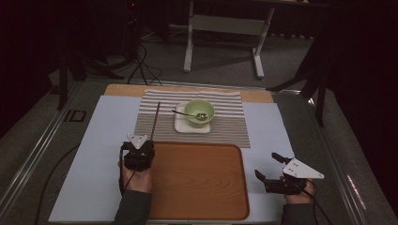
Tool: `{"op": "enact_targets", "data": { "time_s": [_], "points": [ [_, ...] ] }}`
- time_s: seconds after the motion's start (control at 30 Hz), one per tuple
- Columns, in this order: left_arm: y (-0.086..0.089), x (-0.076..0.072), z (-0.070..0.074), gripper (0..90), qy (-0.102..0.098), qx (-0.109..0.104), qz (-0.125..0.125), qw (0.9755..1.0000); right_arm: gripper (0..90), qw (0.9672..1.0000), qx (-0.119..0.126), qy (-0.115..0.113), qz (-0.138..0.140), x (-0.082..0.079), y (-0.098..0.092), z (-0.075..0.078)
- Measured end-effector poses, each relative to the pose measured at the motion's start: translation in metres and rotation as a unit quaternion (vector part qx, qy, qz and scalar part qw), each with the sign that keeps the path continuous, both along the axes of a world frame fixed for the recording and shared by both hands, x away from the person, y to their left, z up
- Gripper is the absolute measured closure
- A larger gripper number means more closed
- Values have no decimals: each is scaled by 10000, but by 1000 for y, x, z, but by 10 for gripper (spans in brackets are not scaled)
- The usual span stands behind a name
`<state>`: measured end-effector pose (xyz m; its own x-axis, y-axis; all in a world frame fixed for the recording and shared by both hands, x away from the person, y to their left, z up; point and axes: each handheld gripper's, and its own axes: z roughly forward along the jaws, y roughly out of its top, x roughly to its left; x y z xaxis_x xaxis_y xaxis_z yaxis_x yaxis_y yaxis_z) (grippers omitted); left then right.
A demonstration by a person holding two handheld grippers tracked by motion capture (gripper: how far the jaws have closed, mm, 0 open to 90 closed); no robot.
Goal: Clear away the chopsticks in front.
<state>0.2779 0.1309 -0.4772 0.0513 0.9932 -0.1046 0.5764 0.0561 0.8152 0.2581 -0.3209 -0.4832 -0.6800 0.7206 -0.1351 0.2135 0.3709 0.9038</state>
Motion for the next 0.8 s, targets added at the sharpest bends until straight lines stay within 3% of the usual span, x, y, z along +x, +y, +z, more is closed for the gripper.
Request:
{"op": "enact_targets", "data": {
  "time_s": [0.47,0.8],
  "points": [
    [4,-27,-12,853,118,-159,174,9997,106,10000,5,-2,4,0,0,0],
    [0,-37,-23,851,232,-98,202,9995,106,10000,2,-2,10,0,1,0]
  ]
}}
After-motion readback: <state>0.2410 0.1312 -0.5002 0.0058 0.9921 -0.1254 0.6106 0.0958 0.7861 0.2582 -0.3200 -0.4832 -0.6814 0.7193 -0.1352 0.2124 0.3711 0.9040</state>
